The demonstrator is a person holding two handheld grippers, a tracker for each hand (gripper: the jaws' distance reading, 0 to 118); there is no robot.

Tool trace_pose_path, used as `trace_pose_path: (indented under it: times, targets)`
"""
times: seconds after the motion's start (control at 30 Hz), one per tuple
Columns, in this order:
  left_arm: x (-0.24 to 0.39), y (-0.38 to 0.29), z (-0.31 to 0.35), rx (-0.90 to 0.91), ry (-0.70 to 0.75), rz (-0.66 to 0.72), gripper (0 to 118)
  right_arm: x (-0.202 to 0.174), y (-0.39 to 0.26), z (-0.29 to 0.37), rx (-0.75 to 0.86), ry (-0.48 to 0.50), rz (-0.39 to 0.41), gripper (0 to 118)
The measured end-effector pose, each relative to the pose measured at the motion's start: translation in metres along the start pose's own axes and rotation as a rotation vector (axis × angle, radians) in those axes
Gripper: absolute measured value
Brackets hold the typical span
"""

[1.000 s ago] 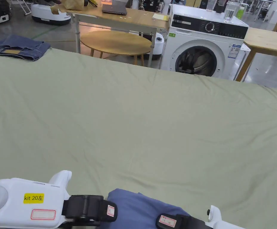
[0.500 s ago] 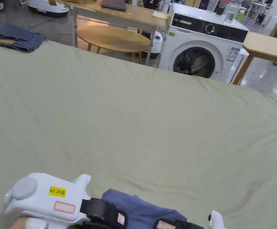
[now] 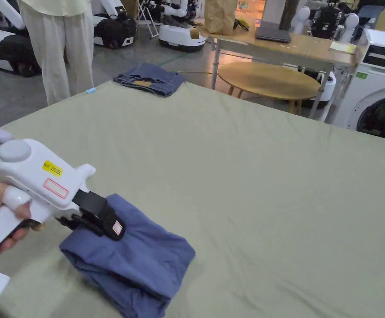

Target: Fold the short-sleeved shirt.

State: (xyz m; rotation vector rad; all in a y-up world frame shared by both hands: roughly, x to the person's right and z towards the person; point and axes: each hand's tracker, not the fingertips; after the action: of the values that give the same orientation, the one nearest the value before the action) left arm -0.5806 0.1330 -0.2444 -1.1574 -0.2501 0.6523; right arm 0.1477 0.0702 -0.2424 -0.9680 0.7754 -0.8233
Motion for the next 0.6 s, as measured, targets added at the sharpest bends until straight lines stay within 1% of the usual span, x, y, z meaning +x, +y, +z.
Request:
trace_pose_path:
  times: [0.07, 0.1, 0.17, 0.27, 0.3, 0.33, 0.37, 0.4, 0.53, 0.6]
  targets:
    - [-0.022, 0.014, 0.018, -0.002, 0.029, -0.028, 30, 0.004, 0.002, 0.001, 0.013, -0.019, 0.001, 0]
    - [-0.028, 0.017, 0.022, 0.003, 0.032, -0.011, 30, 0.004, 0.002, 0.001, 0.020, -0.028, 0.001, 0]
    - [-0.046, 0.026, 0.026, -0.005, 0.040, 0.069, 30, 0.002, 0.002, 0.002, 0.043, -0.048, -0.002, 0]
    - [-0.056, 0.028, 0.023, -0.020, 0.062, 0.046, 30, 0.000, 0.003, 0.002, 0.057, -0.057, -0.012, 0]
    - [-0.056, 0.028, 0.023, -0.021, 0.063, 0.043, 53, 0.000, 0.003, 0.001, 0.057, -0.057, -0.012, 0]
    - [-0.055, 0.028, 0.023, -0.017, 0.090, 0.029, 85, -0.001, 0.004, 0.002, 0.058, -0.060, -0.011, 0]
    - [-0.053, 0.026, 0.027, 0.022, 0.170, -0.001, 107, -0.001, 0.004, 0.003, 0.059, -0.062, -0.009, 0]
    - [-0.052, 0.026, 0.030, 0.031, 0.191, -0.009, 113, -0.001, 0.005, 0.003, 0.060, -0.063, -0.008, 0]
    - [-0.040, 0.013, 0.059, 0.107, 0.186, 0.017, 113, -0.004, 0.005, 0.011, 0.076, -0.050, 0.000, 0]
    - [-0.024, 0.004, 0.067, 0.124, 0.190, -0.009, 113, -0.007, 0.007, 0.017, 0.085, -0.042, 0.010, 0]
